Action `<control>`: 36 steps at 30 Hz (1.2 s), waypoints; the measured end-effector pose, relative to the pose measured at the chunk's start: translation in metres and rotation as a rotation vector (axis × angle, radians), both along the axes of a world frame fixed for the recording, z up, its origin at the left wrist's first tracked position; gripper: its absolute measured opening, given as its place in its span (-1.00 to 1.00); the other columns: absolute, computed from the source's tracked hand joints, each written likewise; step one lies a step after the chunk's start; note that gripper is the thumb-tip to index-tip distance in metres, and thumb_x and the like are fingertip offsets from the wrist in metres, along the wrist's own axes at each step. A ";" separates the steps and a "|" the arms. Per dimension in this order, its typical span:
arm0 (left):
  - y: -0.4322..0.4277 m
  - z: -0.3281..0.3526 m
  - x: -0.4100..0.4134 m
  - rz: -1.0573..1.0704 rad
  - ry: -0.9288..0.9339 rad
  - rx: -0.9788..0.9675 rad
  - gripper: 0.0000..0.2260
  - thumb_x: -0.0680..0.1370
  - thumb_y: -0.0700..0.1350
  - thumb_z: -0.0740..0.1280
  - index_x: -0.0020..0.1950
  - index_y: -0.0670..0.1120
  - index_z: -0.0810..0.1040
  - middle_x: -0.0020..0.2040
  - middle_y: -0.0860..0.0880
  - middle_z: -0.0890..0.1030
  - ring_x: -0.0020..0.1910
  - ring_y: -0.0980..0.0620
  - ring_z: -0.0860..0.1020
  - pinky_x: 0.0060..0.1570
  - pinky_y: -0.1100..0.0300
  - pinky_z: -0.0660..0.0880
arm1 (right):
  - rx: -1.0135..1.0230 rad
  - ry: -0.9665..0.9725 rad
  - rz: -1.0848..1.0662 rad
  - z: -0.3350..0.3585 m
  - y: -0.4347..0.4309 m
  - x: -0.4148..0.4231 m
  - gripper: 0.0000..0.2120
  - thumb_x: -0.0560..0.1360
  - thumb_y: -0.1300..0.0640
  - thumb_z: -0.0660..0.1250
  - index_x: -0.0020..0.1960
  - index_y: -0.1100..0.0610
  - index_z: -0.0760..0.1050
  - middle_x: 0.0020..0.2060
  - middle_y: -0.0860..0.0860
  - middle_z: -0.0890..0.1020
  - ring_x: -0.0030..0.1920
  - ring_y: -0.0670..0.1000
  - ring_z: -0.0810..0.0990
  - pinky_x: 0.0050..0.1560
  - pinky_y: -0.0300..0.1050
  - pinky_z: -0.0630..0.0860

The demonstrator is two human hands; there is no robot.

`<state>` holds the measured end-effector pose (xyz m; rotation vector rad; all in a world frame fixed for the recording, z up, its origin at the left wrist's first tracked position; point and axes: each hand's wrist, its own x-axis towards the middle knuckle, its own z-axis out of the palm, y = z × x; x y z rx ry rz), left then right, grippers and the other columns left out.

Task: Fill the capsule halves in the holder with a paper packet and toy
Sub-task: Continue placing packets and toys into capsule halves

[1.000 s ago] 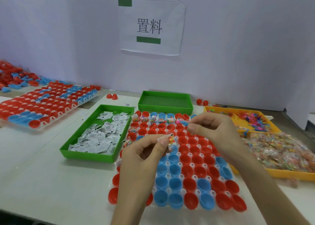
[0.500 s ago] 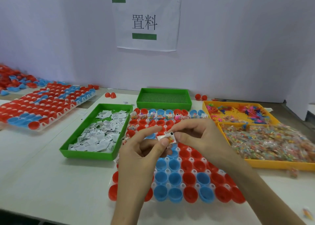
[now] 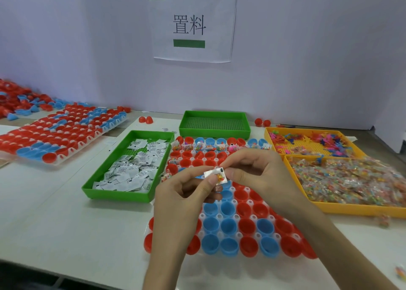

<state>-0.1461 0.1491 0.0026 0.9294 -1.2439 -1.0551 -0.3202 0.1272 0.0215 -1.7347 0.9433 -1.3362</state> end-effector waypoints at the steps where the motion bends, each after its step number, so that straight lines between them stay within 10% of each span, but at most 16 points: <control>1: 0.000 0.001 0.000 -0.007 0.007 0.001 -0.84 0.36 0.05 0.47 -0.08 0.19 0.73 -0.28 -0.06 0.72 -0.29 -0.02 0.70 -0.25 0.26 0.61 | 0.003 -0.009 0.010 0.000 0.000 0.000 -0.91 0.42 0.32 0.46 -0.09 0.19 0.66 -0.19 0.02 0.73 -0.14 -0.10 0.70 -0.08 -0.32 0.57; 13: 0.003 0.009 0.033 0.055 -0.025 0.029 -0.85 0.29 -0.06 0.51 -0.16 0.02 0.76 -0.25 -0.07 0.73 -0.27 0.01 0.71 -0.27 0.36 0.57 | -0.012 0.026 0.027 -0.004 0.000 0.000 -0.85 0.50 0.36 0.40 0.03 0.20 0.63 -0.08 0.05 0.72 -0.16 0.01 0.71 -0.04 -0.21 0.61; 21: 0.022 0.013 0.118 0.183 -0.775 -0.012 -0.78 0.34 -0.19 0.59 -0.29 0.15 0.71 -0.32 0.17 0.69 -0.33 0.20 0.66 -0.18 0.41 0.55 | -0.009 -0.046 -0.093 -0.005 -0.009 -0.009 -0.85 0.50 0.45 0.35 -0.03 0.27 0.62 -0.20 0.06 0.70 -0.28 -0.08 0.65 -0.15 -0.26 0.58; 36: 0.019 0.008 0.106 -0.153 -1.289 -0.030 -0.91 0.58 0.05 0.38 0.03 0.15 0.68 -0.15 0.24 0.59 -0.18 0.28 0.49 -0.04 0.37 0.43 | 0.005 0.004 -0.082 -0.011 -0.016 -0.010 -0.80 0.52 0.43 0.33 -0.05 0.17 0.64 -0.17 -0.03 0.71 -0.28 -0.06 0.64 -0.16 -0.26 0.58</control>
